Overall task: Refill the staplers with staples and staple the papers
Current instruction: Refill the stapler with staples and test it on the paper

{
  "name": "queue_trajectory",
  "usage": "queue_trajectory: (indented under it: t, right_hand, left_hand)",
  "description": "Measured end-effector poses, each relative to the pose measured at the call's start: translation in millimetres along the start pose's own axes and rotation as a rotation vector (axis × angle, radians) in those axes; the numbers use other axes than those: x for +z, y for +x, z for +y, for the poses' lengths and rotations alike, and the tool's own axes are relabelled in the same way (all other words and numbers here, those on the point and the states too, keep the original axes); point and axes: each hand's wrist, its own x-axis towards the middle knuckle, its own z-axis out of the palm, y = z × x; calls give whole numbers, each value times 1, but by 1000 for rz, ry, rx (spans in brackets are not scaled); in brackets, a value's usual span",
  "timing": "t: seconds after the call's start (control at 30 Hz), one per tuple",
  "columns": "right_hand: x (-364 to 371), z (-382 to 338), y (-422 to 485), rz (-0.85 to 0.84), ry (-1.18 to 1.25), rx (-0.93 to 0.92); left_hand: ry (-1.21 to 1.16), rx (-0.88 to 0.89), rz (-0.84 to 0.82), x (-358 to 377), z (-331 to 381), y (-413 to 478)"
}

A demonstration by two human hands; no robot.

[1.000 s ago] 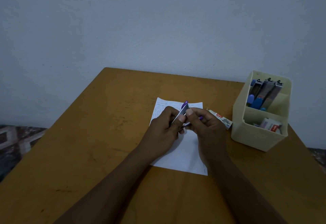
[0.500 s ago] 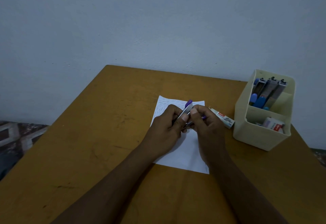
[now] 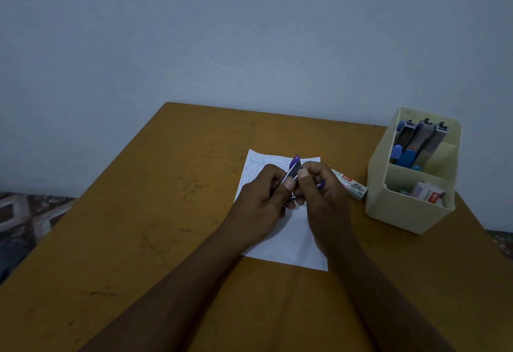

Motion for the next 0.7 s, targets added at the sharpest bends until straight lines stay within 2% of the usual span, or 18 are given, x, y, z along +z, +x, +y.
queue_trajectory:
  t: [0.3,0.7]
  right_hand:
    - [0,-2,-1,-1,-2,23]
    - [2,-3,0,110,-26,53]
  left_hand:
    - [1,-9,2,1,0,-1]
    - [20,-14,-27,3,1,-3]
